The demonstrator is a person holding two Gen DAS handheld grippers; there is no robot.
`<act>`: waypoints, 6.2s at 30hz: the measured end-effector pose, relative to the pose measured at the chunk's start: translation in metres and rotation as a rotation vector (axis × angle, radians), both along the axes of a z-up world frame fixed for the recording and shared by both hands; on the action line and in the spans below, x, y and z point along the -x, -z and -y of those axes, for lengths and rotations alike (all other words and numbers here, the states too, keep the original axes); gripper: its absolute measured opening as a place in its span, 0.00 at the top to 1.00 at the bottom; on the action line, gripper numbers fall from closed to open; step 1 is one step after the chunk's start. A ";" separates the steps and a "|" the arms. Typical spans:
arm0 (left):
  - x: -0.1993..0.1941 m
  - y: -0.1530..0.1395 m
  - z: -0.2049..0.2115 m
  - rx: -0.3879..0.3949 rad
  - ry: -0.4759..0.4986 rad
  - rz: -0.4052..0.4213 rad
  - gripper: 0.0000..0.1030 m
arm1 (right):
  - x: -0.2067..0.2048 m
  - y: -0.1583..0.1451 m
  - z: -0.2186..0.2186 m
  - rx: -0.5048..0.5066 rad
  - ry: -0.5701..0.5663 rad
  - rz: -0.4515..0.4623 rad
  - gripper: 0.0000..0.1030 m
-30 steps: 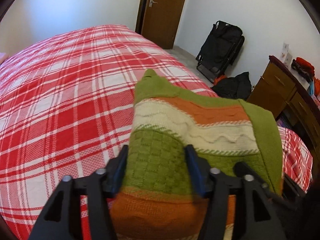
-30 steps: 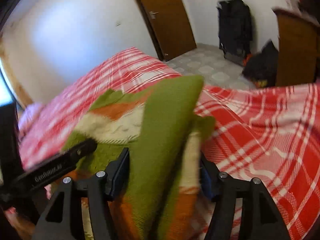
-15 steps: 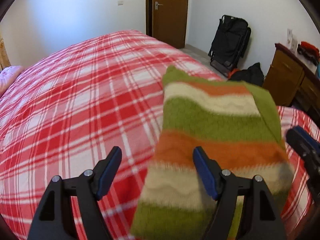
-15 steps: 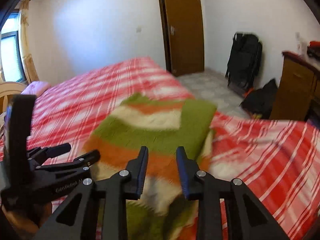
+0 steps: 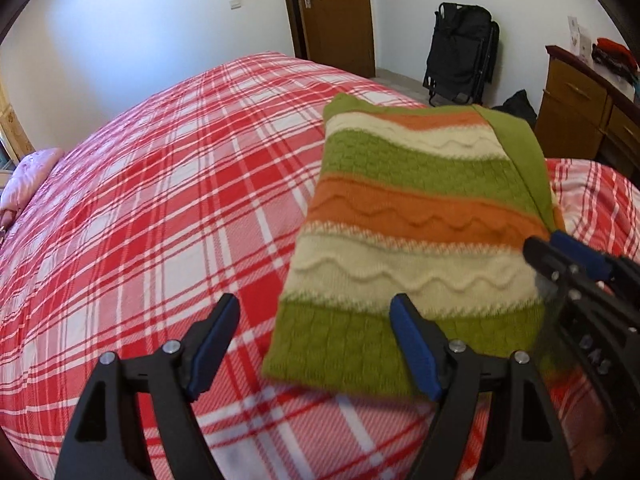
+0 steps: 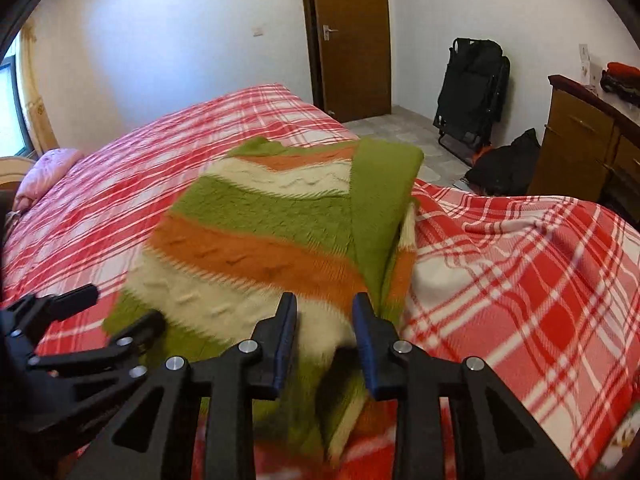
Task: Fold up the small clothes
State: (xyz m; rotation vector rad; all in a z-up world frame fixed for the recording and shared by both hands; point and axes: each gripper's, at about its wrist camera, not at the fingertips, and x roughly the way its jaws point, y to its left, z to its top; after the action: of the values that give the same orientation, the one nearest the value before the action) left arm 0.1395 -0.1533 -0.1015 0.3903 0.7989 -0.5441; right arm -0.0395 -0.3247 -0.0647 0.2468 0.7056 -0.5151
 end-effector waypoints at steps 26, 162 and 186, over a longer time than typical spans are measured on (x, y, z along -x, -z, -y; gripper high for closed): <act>0.000 0.002 -0.008 0.011 -0.040 -0.008 0.09 | 0.004 -0.045 0.062 -0.098 0.061 0.122 0.70; 0.156 -0.122 -0.115 0.204 -0.061 0.369 0.00 | 0.153 -0.104 -0.098 0.120 0.147 0.385 0.39; 0.155 -0.120 -0.113 0.194 -0.043 0.393 0.00 | 0.156 -0.102 -0.099 0.119 0.155 0.389 0.39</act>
State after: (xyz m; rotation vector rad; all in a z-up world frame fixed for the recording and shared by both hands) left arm -0.0159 -0.0403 0.0189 0.2871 0.3718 -0.4802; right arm -0.1958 -0.2253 0.0372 0.2819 0.2777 -0.6331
